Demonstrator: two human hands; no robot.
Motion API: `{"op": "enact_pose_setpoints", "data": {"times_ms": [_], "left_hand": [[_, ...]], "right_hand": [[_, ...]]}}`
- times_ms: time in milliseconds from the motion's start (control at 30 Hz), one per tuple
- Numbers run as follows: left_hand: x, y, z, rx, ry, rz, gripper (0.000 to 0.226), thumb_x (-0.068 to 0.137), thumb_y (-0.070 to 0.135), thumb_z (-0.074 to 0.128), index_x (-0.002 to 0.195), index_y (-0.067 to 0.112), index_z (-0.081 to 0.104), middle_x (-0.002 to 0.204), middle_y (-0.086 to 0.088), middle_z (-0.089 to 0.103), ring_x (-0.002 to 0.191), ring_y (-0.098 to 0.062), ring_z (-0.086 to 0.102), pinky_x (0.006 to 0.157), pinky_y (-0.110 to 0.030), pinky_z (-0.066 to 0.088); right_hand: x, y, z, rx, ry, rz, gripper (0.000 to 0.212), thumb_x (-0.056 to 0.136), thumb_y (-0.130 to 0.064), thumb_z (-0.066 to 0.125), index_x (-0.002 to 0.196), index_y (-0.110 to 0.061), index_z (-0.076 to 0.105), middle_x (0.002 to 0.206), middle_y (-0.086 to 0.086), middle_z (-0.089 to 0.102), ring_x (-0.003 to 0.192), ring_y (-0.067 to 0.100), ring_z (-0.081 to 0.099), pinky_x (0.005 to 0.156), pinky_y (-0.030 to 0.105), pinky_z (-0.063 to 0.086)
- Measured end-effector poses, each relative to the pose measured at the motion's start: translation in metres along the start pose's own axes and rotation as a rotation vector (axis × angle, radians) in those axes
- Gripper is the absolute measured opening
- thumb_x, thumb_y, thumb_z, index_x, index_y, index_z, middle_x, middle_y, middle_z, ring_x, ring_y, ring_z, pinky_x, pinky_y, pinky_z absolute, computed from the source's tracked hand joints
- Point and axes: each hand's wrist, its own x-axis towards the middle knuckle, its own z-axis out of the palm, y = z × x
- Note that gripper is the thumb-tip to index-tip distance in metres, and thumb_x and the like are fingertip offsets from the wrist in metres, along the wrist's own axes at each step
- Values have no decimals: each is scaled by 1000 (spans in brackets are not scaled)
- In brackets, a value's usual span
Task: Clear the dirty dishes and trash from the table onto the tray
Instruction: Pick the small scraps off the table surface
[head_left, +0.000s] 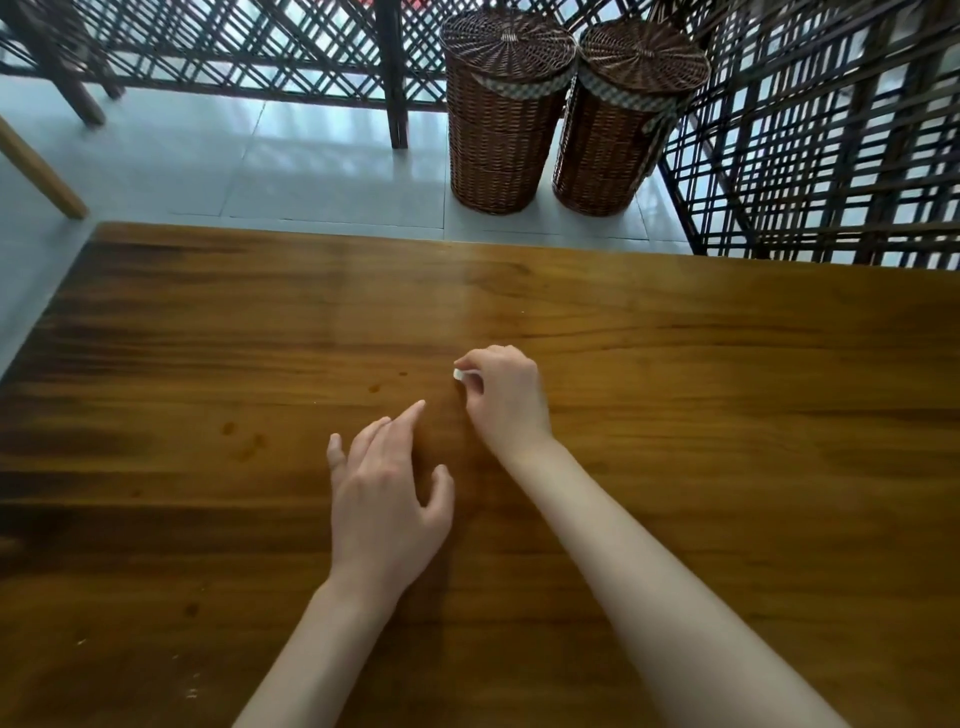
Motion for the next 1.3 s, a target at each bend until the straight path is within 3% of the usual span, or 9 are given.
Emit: {"op": "enact_pose_setpoints", "data": {"times_ms": [100, 233, 400, 500, 600, 767, 1000, 1133, 1300], "left_hand": [[3, 0, -2, -15, 4, 4, 55, 79, 25, 69, 131, 18, 52, 123, -2, 61, 122, -22, 51, 110, -47, 14], [2, -2, -5, -29, -5, 22, 55, 79, 24, 68, 131, 17, 51, 125, -3, 60, 124, -23, 49, 110, -47, 17], [2, -6, -5, -44, -24, 1, 55, 81, 24, 68, 133, 18, 50, 131, -3, 55, 128, -22, 44, 111, -49, 23], [2, -4, -2, -35, -24, -35, 56, 80, 24, 68, 133, 18, 50, 133, -3, 54, 129, -23, 43, 111, -50, 24], [5, -3, 2, -20, -27, -71, 56, 81, 25, 68, 133, 19, 49, 135, -2, 52, 130, -22, 42, 112, -50, 24], [12, -1, 9, 40, -32, -97, 57, 80, 27, 69, 133, 20, 50, 136, -2, 52, 132, -23, 40, 111, -47, 18], [14, 3, 13, 120, -27, -107, 60, 73, 23, 75, 128, 13, 54, 126, -8, 59, 123, -29, 50, 106, -51, 23], [16, 7, 13, 118, -29, -120, 60, 73, 25, 74, 129, 14, 53, 127, -6, 58, 124, -27, 49, 108, -51, 24], [15, 7, 12, 113, -14, -114, 59, 73, 24, 75, 127, 13, 56, 125, -8, 60, 122, -29, 51, 106, -53, 28]], "right_hand": [[4, 15, -8, -94, -2, -49, 19, 88, 0, 55, 95, -7, 72, 93, 8, 68, 92, 21, 59, 78, 26, 49], [17, 65, -39, -174, 105, 145, 23, 88, 1, 50, 93, -5, 71, 93, 11, 68, 93, 26, 59, 80, 36, 49], [23, 91, -54, -149, 263, 364, 19, 90, -4, 55, 98, -6, 71, 92, 10, 71, 88, 23, 64, 70, 23, 46], [28, 56, -26, -65, 201, 201, 21, 88, -2, 53, 94, -7, 72, 91, 10, 72, 89, 23, 64, 76, 29, 50], [32, 22, 2, -15, 133, -6, 22, 90, -1, 51, 91, -7, 72, 88, 8, 71, 86, 19, 61, 73, 25, 46], [41, 33, 2, -49, 110, -157, 20, 87, 5, 53, 83, -3, 71, 80, 11, 69, 80, 23, 59, 65, 28, 49], [75, 129, -57, -204, 216, 207, 24, 86, 2, 48, 92, -5, 70, 88, 16, 68, 88, 31, 57, 73, 36, 48], [74, 173, -85, -209, 352, 440, 20, 90, -1, 51, 97, -4, 69, 92, 18, 69, 91, 32, 60, 69, 29, 43], [81, 166, -84, -163, 452, 521, 16, 89, -2, 58, 101, 0, 68, 98, 17, 69, 94, 29, 64, 68, 23, 41]]}}
